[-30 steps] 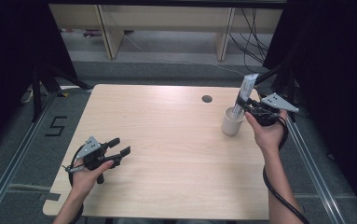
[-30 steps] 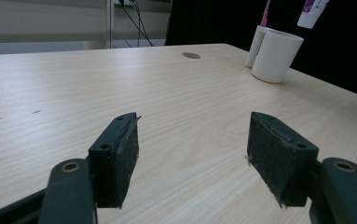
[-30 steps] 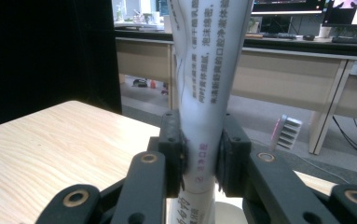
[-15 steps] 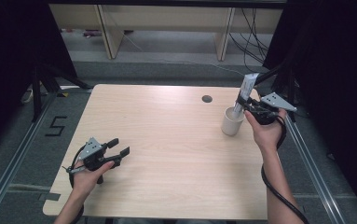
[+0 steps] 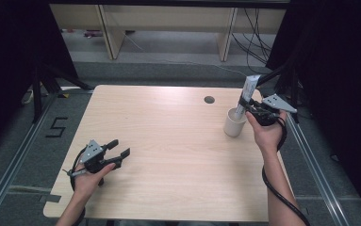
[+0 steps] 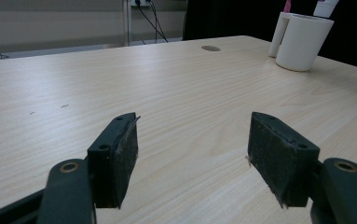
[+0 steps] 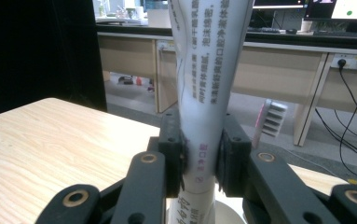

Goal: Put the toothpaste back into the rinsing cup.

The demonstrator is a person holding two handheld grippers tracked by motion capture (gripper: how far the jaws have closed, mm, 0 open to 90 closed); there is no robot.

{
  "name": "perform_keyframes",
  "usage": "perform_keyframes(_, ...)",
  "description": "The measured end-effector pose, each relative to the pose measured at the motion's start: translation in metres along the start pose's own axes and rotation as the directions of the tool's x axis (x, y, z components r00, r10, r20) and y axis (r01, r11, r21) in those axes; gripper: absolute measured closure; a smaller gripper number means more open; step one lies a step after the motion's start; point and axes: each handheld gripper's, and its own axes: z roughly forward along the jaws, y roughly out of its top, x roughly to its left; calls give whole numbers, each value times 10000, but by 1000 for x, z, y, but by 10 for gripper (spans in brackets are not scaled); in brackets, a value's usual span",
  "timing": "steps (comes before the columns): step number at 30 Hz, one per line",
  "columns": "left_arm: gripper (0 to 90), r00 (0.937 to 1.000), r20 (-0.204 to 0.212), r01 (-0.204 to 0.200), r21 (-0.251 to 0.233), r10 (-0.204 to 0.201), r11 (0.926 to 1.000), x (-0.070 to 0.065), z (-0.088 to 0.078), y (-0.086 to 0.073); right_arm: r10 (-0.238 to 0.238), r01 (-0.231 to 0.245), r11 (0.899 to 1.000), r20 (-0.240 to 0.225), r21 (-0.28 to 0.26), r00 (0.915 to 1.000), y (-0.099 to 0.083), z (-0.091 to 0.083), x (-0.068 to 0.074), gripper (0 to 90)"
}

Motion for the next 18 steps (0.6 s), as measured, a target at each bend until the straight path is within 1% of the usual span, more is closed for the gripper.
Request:
perform_keyframes(2,325,10000,-56,13,-17,-13,10000,0,0,-1,-143,143,9999,87,-92,9999,-2,1,-1,753)
perform_keyframes(4,323,10000,-51,-15,-111,14,9999,1,1,-1,39,-39,10000,91,79,10000,-3,1,-1,753)
perform_keyframes(5,323,9999,-135,12,-28,-12,10000,1,0,-2,0,-1,10000,94,56,10000,-4,1,-1,753)
perform_keyframes(6,322,9999,-121,5,-75,-5,10000,1,0,-2,-89,89,9999,55,62,9999,-5,2,-2,752)
perform_keyframes(7,322,9998,-170,-50,-9,49,10000,1,0,-2,-84,84,10000,198,1,9998,-6,2,-2,753)
perform_keyframes(8,322,9998,-181,-81,18,82,10000,1,0,-3,41,-42,10000,138,69,9999,-7,3,-2,752)
perform_keyframes(9,322,9998,-175,-99,20,99,9999,1,0,-3,65,-68,9998,166,184,9998,-7,2,-3,753)
perform_keyframes(10,321,9999,-118,-101,-50,101,9999,1,1,-4,139,-143,9998,229,161,9996,-8,2,-2,752)
perform_keyframes(11,321,9998,-158,-104,-30,104,9999,1,1,-4,-40,39,10000,137,58,9999,-9,3,-4,752)
perform_keyframes(12,321,9998,-184,-106,1,106,9999,0,1,-4,-37,33,9998,229,181,9997,-9,3,-4,752)
perform_keyframes(13,321,9998,-157,-134,-28,134,9999,0,2,-5,-55,54,10000,208,67,9998,-10,4,-4,752)
perform_keyframes(14,320,9998,-121,-180,-37,179,9998,0,2,-5,73,-74,9999,206,75,9998,-11,4,-3,752)
perform_keyframes(15,320,9998,-130,-179,-31,179,9998,0,2,-5,-40,39,10000,233,73,9997,-12,5,-4,752)
perform_keyframes(17,319,9996,-173,-210,15,210,9998,-1,2,-5,163,-166,9997,179,154,9997,-13,5,-3,752)
perform_keyframes(18,319,9997,-140,-205,-94,203,9997,-1,2,-5,187,-192,9997,245,169,9995,-14,6,-3,752)
